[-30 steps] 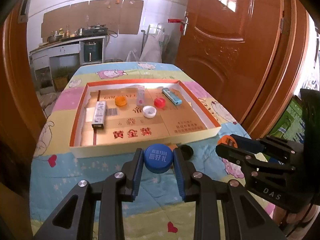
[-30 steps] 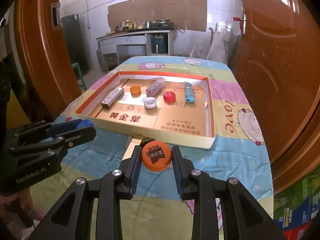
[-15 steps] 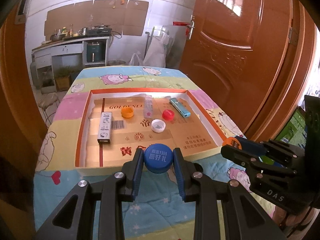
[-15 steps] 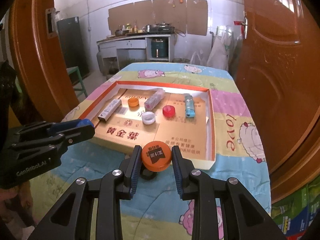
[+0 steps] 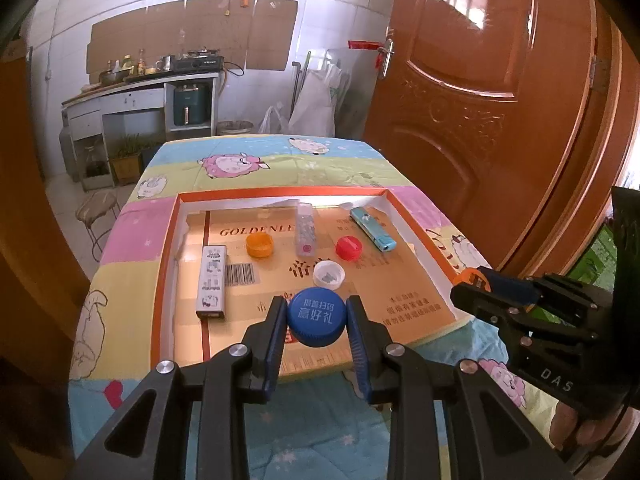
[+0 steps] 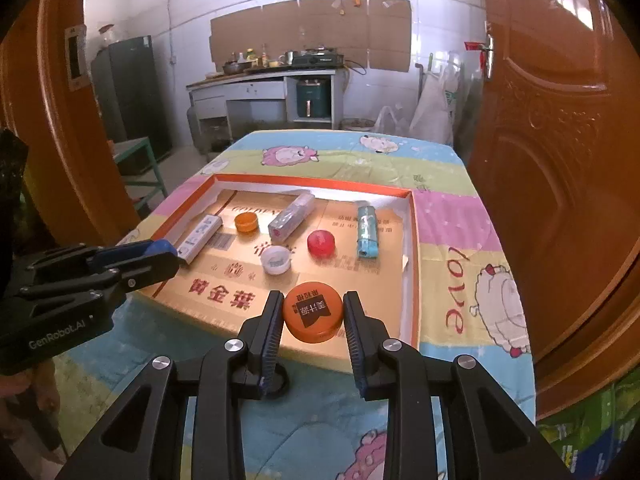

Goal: Organize rigid objects

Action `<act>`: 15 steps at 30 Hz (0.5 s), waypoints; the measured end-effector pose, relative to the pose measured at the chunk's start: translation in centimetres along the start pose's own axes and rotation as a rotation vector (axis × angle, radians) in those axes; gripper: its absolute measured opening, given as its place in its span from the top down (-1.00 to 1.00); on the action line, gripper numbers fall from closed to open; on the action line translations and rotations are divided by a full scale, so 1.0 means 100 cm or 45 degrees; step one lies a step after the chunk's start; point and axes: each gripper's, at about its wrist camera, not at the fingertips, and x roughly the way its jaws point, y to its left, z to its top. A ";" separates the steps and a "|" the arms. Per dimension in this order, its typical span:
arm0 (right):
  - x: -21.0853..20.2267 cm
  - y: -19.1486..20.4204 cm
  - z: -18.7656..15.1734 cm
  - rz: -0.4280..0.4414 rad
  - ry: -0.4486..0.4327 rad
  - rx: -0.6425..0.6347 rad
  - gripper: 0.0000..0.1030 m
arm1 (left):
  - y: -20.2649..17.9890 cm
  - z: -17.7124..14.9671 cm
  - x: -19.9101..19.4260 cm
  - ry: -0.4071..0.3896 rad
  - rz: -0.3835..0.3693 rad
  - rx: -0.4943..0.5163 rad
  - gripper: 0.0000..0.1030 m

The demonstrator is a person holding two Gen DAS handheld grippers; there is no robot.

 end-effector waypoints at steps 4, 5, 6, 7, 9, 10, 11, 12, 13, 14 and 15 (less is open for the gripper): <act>0.007 -0.002 0.007 -0.003 -0.004 -0.007 0.40 | 0.004 0.006 0.009 0.008 0.009 0.002 0.41; 0.009 -0.003 0.008 -0.003 -0.003 -0.009 0.40 | 0.004 0.008 0.011 0.009 0.012 0.002 0.41; 0.012 -0.003 0.010 -0.004 -0.002 -0.011 0.40 | 0.005 0.010 0.013 0.011 0.014 0.001 0.41; 0.014 -0.004 0.011 -0.004 -0.001 -0.013 0.40 | 0.006 0.012 0.016 0.014 0.015 0.001 0.41; 0.019 -0.005 0.012 -0.002 0.005 -0.013 0.40 | 0.008 0.014 0.021 0.020 0.018 -0.001 0.41; 0.023 -0.005 0.013 0.000 0.010 -0.012 0.40 | 0.009 0.015 0.023 0.024 0.019 -0.003 0.41; 0.025 -0.006 0.014 0.002 0.013 -0.011 0.40 | 0.010 0.016 0.026 0.028 0.020 -0.005 0.41; 0.029 -0.006 0.015 0.003 0.018 -0.009 0.40 | 0.011 0.017 0.029 0.033 0.019 -0.008 0.41; 0.032 -0.007 0.015 0.004 0.022 -0.007 0.40 | 0.012 0.018 0.032 0.037 0.018 -0.010 0.41; 0.034 -0.008 0.016 0.006 0.026 -0.005 0.40 | 0.013 0.018 0.035 0.041 0.018 -0.012 0.41; 0.039 -0.009 0.017 0.011 0.030 -0.001 0.40 | 0.014 0.019 0.037 0.044 0.019 -0.013 0.41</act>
